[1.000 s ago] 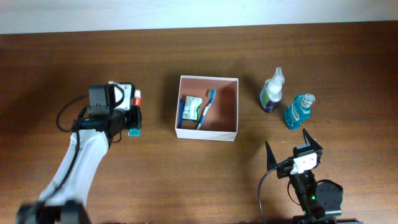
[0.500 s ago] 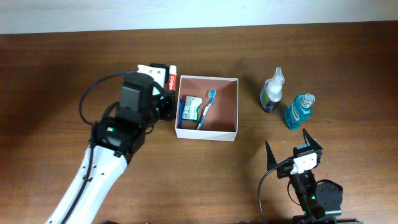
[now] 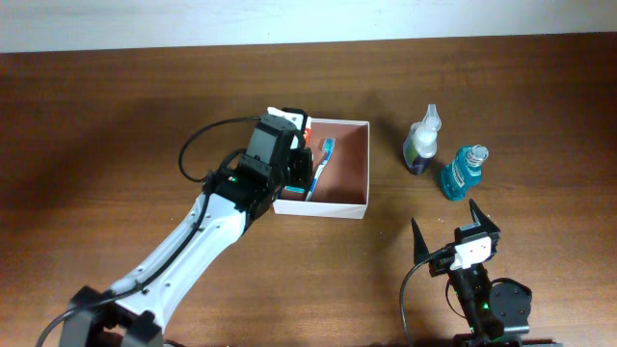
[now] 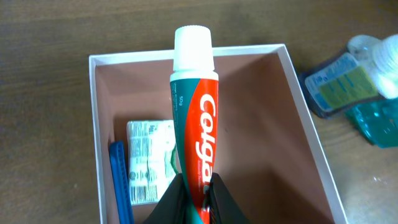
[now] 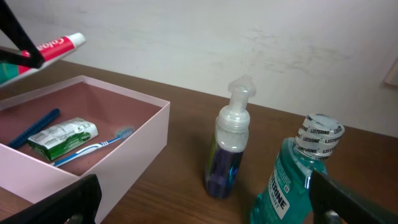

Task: Pack container
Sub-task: 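Carry the toothpaste into the pink box and release it, then raise the left gripper and withdraw it to the left side, then raise the right arm and move its gripper over the foaming soap bottle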

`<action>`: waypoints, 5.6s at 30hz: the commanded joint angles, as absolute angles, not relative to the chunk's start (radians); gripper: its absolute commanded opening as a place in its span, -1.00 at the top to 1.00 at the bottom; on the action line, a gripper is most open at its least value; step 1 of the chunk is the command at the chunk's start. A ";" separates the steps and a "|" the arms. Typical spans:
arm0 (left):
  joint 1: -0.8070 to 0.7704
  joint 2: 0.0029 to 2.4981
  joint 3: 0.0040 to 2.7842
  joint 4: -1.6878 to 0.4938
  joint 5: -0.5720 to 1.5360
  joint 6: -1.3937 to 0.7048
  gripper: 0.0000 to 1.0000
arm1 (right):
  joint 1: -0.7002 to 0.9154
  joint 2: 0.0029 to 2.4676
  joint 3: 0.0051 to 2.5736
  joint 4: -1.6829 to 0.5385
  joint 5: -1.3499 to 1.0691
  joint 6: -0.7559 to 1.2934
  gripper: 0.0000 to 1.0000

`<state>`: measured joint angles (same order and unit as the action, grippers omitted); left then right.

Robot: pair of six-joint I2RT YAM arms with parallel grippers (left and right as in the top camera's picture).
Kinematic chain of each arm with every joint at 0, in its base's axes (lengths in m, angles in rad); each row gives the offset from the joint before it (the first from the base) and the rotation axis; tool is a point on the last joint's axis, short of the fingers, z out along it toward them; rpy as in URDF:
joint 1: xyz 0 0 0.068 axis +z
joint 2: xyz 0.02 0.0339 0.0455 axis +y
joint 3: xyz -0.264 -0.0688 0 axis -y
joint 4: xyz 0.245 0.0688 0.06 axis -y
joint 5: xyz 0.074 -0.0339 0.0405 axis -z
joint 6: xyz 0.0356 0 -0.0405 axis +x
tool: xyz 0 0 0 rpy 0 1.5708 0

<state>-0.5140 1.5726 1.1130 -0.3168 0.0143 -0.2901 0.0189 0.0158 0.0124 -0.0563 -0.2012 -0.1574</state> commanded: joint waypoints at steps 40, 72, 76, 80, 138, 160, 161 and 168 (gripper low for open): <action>-0.519 1.744 1.131 -0.334 -0.074 -0.367 0.63 | 0.011 0.009 0.006 -0.057 -0.199 -0.153 -0.97; -0.399 1.603 1.178 -0.671 -0.086 -0.366 0.93 | 0.011 0.009 0.006 -0.057 -0.199 -0.153 -0.97; -0.399 1.630 1.178 -0.683 -0.086 -0.366 0.89 | 0.011 0.009 0.006 -0.057 -0.199 -0.153 -0.97; -0.399 1.649 1.178 -0.706 -0.056 -0.366 0.98 | 0.011 0.009 0.006 -0.057 -0.199 -0.153 -0.97; -0.063 1.678 1.178 -0.798 -0.139 -0.367 -0.99 | 0.011 0.009 0.006 -0.057 -0.199 -0.153 -0.97; -0.062 1.678 1.178 -0.798 -0.139 -0.367 -0.99 | 0.011 0.009 0.006 -0.057 -0.199 -0.153 -0.97; -0.063 1.678 1.178 -0.798 -0.139 -0.367 -0.99 | 0.011 0.009 0.006 -0.057 -0.199 -0.153 -0.97; -0.063 1.678 1.178 -0.798 -0.139 -0.367 -0.99 | 0.013 0.009 0.006 -0.054 -0.292 -0.144 -0.97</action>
